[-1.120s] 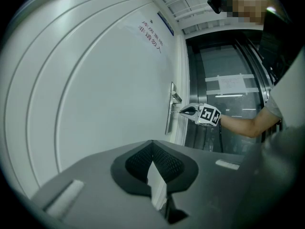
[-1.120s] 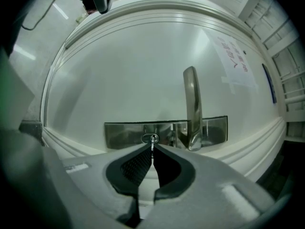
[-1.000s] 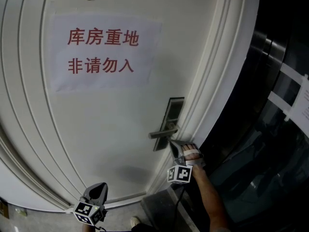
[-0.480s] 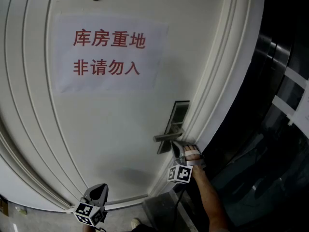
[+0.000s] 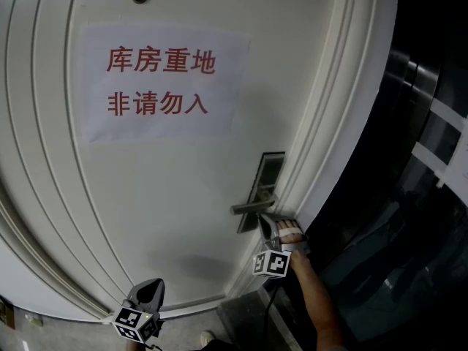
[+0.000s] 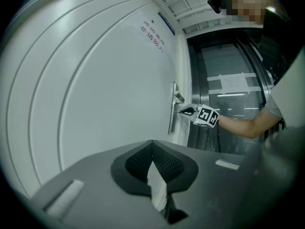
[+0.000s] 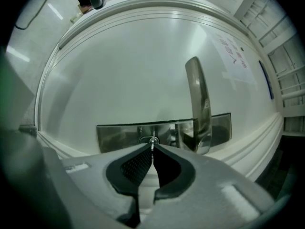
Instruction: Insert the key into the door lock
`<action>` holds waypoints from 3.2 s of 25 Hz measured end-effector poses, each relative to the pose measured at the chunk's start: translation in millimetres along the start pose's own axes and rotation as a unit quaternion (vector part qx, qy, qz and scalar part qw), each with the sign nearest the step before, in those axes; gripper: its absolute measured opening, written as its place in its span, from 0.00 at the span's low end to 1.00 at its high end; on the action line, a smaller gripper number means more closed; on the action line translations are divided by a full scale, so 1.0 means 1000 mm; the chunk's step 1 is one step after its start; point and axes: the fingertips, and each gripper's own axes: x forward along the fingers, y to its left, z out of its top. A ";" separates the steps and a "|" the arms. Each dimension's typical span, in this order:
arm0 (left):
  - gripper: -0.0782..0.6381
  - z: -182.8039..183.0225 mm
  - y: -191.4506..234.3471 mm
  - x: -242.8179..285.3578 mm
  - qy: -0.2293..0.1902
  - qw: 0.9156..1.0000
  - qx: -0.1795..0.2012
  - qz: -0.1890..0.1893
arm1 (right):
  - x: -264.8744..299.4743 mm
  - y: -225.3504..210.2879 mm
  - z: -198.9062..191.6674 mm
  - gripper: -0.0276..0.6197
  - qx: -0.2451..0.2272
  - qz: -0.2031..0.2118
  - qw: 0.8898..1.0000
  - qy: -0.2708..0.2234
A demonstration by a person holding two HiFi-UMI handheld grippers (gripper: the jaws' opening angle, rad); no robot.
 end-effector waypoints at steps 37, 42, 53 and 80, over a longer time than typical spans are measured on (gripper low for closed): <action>0.11 0.004 -0.057 -0.020 -0.003 0.999 0.014 -0.042 | -0.091 -0.013 -0.010 0.12 0.165 -0.021 0.985 -0.044; 0.11 0.009 -0.062 -0.023 -0.005 0.999 0.019 -0.049 | -0.121 -0.018 -0.008 0.05 0.246 -0.037 0.967 -0.060; 0.11 0.014 -0.072 -0.025 -0.003 0.997 0.029 -0.074 | -0.173 0.008 -0.017 0.05 0.509 -0.024 0.856 -0.088; 0.11 0.004 -0.092 -0.026 0.004 0.995 0.030 -0.096 | -0.252 0.103 -0.001 0.05 0.688 0.036 0.724 -0.040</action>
